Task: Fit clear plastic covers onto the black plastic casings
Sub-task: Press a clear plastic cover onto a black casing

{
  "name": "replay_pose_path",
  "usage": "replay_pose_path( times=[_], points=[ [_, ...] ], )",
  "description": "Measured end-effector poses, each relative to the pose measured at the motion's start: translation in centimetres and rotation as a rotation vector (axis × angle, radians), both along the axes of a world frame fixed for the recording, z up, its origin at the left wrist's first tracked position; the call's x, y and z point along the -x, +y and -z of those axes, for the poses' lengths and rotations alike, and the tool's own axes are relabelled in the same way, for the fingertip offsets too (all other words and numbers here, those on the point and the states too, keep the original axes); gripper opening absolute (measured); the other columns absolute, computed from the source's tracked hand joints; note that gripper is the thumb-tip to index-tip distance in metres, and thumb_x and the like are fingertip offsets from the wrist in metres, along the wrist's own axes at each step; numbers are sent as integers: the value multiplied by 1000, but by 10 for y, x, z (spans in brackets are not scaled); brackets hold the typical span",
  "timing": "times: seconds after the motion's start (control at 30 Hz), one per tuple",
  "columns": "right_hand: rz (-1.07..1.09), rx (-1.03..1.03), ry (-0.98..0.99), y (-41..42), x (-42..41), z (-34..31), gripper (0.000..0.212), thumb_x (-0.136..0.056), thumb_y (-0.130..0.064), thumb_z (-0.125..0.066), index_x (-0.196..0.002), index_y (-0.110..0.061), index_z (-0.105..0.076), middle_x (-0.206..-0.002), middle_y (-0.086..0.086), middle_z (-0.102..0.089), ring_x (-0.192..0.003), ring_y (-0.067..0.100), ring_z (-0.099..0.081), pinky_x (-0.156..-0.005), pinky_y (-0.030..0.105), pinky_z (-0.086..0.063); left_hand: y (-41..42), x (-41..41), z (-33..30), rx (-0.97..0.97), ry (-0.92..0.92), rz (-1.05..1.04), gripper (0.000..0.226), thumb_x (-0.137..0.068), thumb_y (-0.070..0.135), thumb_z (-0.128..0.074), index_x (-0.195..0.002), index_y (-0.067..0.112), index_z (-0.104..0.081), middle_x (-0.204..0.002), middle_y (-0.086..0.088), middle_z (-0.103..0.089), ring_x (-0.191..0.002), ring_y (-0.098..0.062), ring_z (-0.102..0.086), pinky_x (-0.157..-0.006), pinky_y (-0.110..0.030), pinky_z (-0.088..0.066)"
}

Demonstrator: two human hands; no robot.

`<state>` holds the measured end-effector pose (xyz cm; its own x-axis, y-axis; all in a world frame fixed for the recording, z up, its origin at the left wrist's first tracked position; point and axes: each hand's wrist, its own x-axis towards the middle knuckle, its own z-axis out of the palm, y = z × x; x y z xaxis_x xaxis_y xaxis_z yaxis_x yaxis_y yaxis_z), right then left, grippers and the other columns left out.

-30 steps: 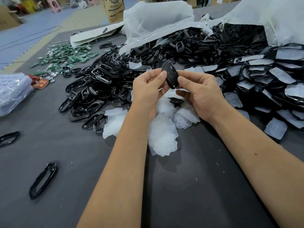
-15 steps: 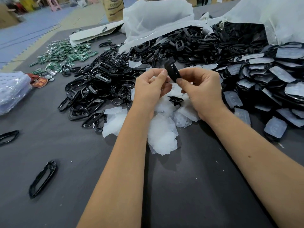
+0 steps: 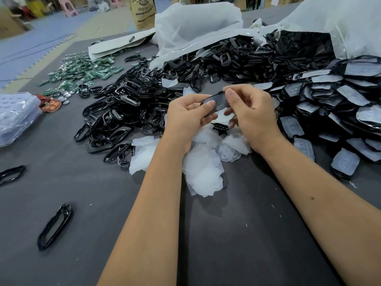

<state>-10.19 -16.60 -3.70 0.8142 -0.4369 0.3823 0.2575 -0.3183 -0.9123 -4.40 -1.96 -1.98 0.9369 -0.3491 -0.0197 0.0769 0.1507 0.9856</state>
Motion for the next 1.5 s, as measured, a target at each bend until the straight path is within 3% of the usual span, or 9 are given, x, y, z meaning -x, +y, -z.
replay_pose_path(
  times=[0.13, 0.3, 0.37, 0.43, 0.53, 0.7, 0.83, 1.3, 1.5],
  points=[
    [0, -27, -4, -1, -1, 3, 5, -94, -18, -72, -90, -16, -75, -62, 1, -69, -51, 19, -64, -48, 30, -51, -4, 3, 1, -74, -137, -46, 17, -91, -5, -72, -107, 3, -73, -90, -19, -73, -66, -17, -72, -67, -23, -59],
    [38, -105, -46, 1, 0, 3, 6, -93, -14, -75, -92, -8, -75, -70, 7, -75, -60, 24, -74, -54, 34, -59, -14, 9, 2, -236, -343, -292, 26, -85, 4, -81, -97, 9, -60, -84, -7, -67, -65, -19, -76, -71, -40, -64],
    [44, -106, -64, 3, 1, 2, 6, -92, -12, -76, -91, -6, -75, -72, 6, -76, -61, 24, -76, -56, 37, -62, -17, 10, 3, -279, -390, -345, 23, -84, 9, -84, -94, 10, -64, -82, -3, -69, -63, -11, -73, -69, -34, -63],
    [51, -98, -81, 5, 2, 2, 5, -92, -12, -76, -91, -8, -74, -73, 5, -77, -61, 24, -76, -58, 38, -63, -20, 10, 5, -287, -414, -374, 18, -83, 12, -85, -91, 8, -69, -77, 7, -68, -59, 3, -67, -63, -16, -54],
    [49, -95, -93, 6, 3, 1, 3, -92, -12, -76, -90, -11, -74, -76, 4, -78, -62, 23, -76, -58, 36, -63, -23, 10, 5, -286, -400, -373, 16, -84, 13, -84, -92, 6, -73, -77, 7, -70, -60, 5, -65, -64, -12, -51],
    [42, -91, -90, 5, 3, 1, 4, -92, -10, -76, -90, -14, -74, -78, 3, -78, -63, 23, -77, -59, 36, -63, -22, 8, 5, -233, -347, -364, 16, -83, 14, -85, -80, 15, -70, -79, -3, -73, -73, -24, -72, -74, -38, -61],
    [30, -74, -79, 5, 2, 1, 9, -92, -12, -76, -87, -19, -73, -74, 0, -77, -61, 22, -76, -56, 35, -63, -19, 5, 7, -176, -308, -359, 21, -83, 10, -84, -72, 19, -68, -68, 0, -68, -62, -14, -62, -67, -34, -56],
    [11, -127, -30, 3, 0, 1, 4, -91, -11, -78, -88, -10, -75, -67, 6, -73, -56, 25, -72, -51, 32, -58, -18, 5, 6, -168, -275, -371, 22, -83, 10, -84, -70, 17, -67, -69, -5, -67, -67, -22, -62, -75, -47, -59],
    [0, -149, -16, 2, 1, -1, 7, -95, -7, -72, -89, -8, -75, -67, 8, -72, -58, 24, -72, -51, 29, -57, -18, 8, 6, -202, -321, -370, 22, -84, 11, -83, -73, 15, -65, -69, -5, -64, -67, -21, -60, -69, -35, -55]
  ],
)
